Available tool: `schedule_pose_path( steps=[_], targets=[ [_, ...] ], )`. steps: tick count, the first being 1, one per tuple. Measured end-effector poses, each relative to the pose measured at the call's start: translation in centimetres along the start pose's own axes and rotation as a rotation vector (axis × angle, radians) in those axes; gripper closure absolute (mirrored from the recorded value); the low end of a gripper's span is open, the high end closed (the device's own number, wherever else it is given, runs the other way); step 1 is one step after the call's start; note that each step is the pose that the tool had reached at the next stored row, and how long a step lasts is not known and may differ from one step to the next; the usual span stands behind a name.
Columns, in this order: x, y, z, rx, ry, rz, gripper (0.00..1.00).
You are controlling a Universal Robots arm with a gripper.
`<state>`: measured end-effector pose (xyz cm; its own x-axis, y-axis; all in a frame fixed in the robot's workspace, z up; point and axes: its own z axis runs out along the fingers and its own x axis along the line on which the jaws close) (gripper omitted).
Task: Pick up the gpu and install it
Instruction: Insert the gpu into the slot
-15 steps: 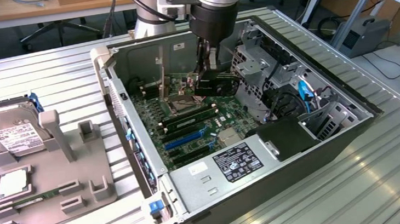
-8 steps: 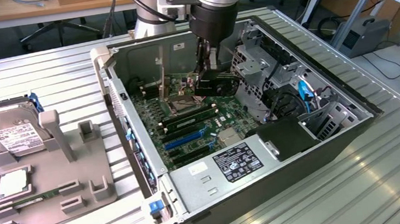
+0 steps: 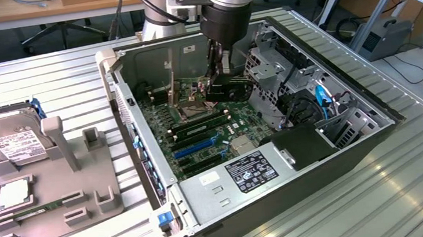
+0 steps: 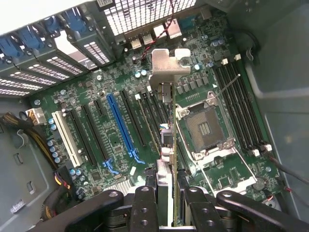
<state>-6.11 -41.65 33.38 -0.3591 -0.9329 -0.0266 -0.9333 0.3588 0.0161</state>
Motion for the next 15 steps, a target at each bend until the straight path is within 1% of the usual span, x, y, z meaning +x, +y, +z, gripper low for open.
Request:
schedule_pose_path(
  steps=[15],
  targets=[
    [0.00, 0.00, 0.01, -0.0004, 0.0003, -0.015, 0.73]
  ],
)
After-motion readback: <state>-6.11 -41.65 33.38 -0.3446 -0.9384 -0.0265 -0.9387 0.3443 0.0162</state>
